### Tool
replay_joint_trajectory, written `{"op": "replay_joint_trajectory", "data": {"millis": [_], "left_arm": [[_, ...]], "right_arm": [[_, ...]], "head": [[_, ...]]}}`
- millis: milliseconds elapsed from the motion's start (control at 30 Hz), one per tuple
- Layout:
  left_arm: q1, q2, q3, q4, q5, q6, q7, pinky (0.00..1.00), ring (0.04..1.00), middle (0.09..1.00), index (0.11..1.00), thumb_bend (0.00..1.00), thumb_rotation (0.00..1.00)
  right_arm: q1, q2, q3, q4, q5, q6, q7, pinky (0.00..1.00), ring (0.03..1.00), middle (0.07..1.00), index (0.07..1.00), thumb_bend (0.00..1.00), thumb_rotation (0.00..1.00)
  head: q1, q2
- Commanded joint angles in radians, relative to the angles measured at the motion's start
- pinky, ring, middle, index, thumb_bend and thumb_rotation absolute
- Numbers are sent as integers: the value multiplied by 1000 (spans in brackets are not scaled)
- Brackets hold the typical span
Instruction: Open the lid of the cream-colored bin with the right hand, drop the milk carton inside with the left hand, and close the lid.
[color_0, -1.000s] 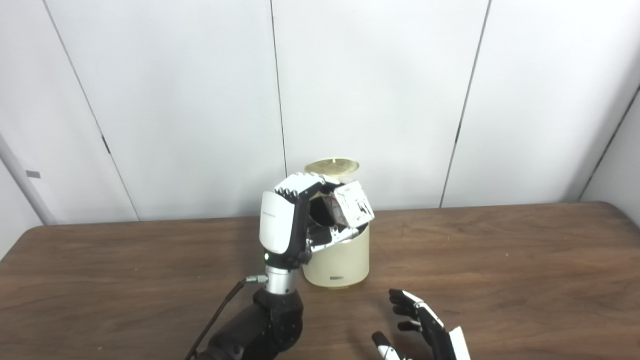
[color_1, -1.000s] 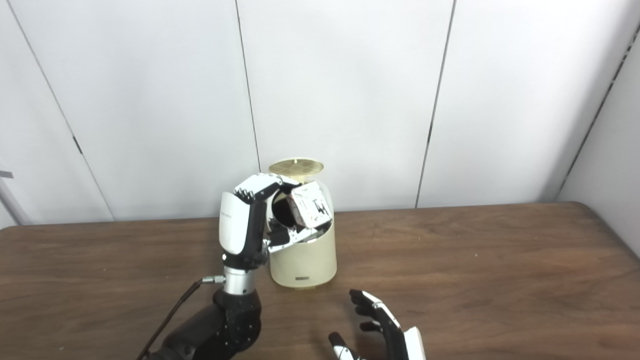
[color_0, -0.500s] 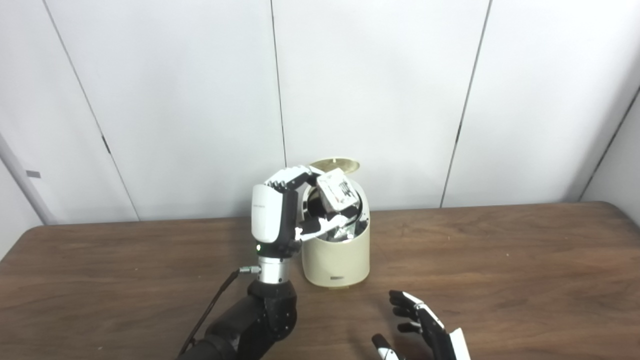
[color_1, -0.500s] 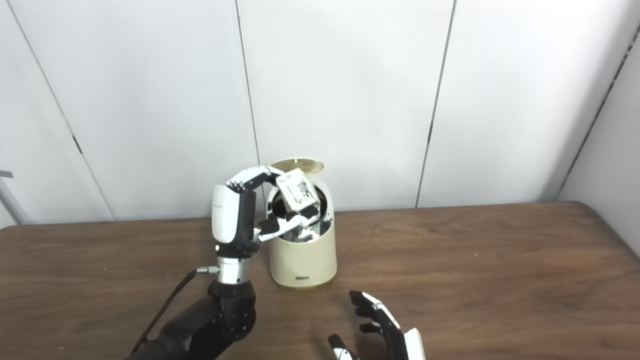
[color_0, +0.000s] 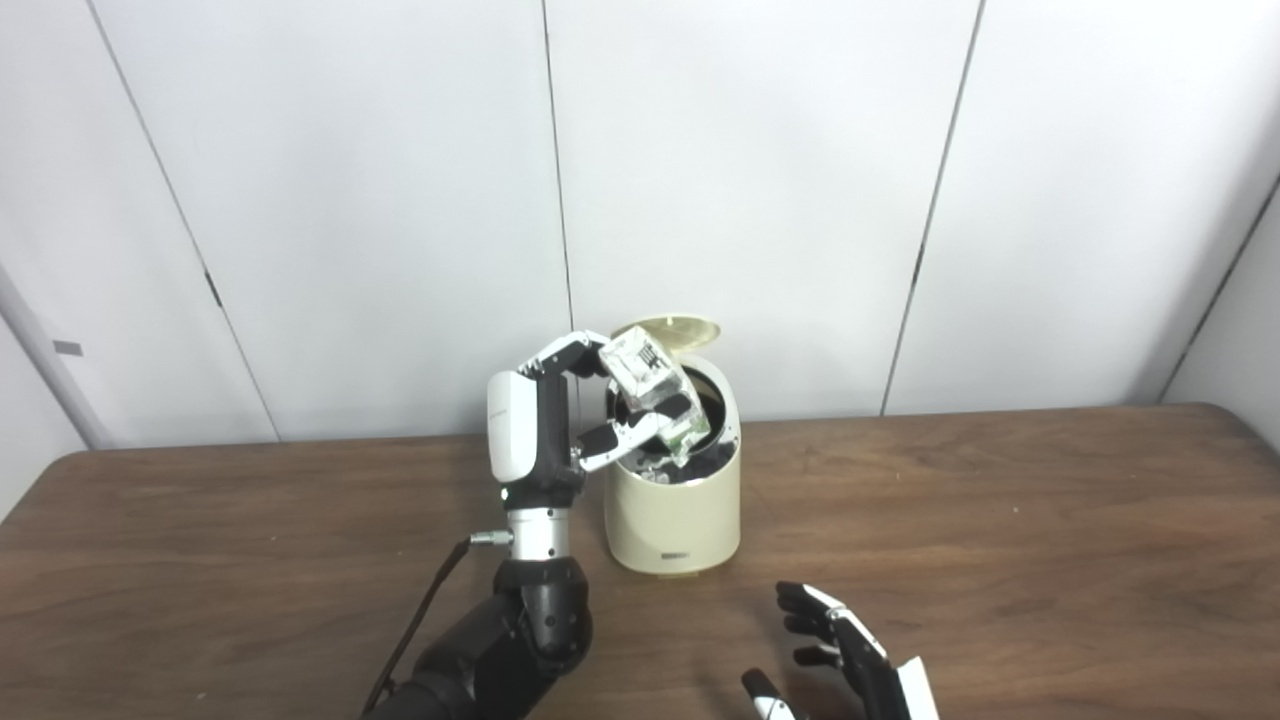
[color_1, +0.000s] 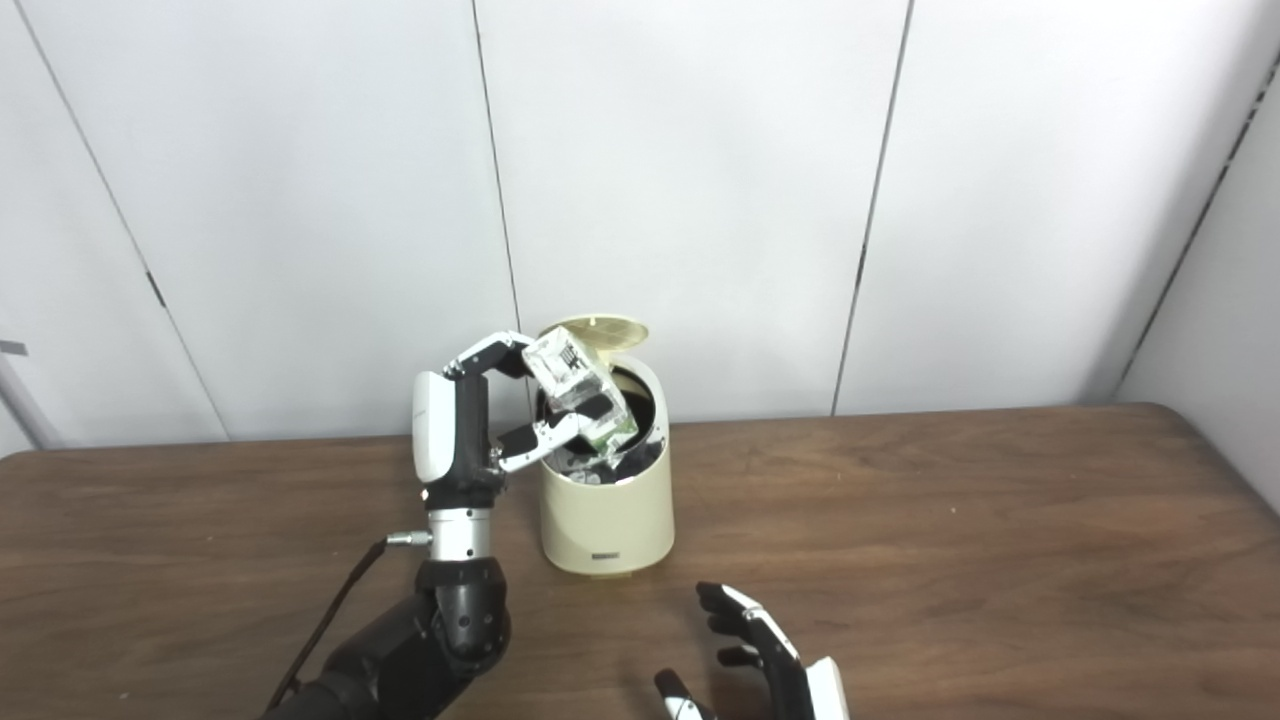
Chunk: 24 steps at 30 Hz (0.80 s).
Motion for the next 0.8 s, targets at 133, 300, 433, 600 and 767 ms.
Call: {"op": "replay_joint_trajectory", "data": {"millis": [133,300,433,600,767], "left_arm": [[-33,8,7,8,17,13,2,487,482,498,444,502,0],[-37,16,4,10,27,13,18,449,482,498,446,503,0],[-43,22,-4,13,44,13,43,452,477,497,449,503,0],[-58,36,-25,29,113,13,121,455,473,498,449,503,0],[-62,47,22,26,228,13,128,480,484,498,445,503,0]], "right_arm": [[34,13,5,-10,-10,-24,-19,639,748,773,762,242,235],[33,11,8,-9,-12,-23,-17,642,750,775,765,238,248],[31,12,8,-4,-8,-29,-18,644,752,776,765,238,257],[29,12,9,0,-10,-28,-19,643,752,776,764,233,232],[26,12,9,5,-11,-29,-22,647,755,779,765,230,232]], "head": [[-1,-2],[1,-2],[0,-3],[-1,-4],[-1,-8]]}}
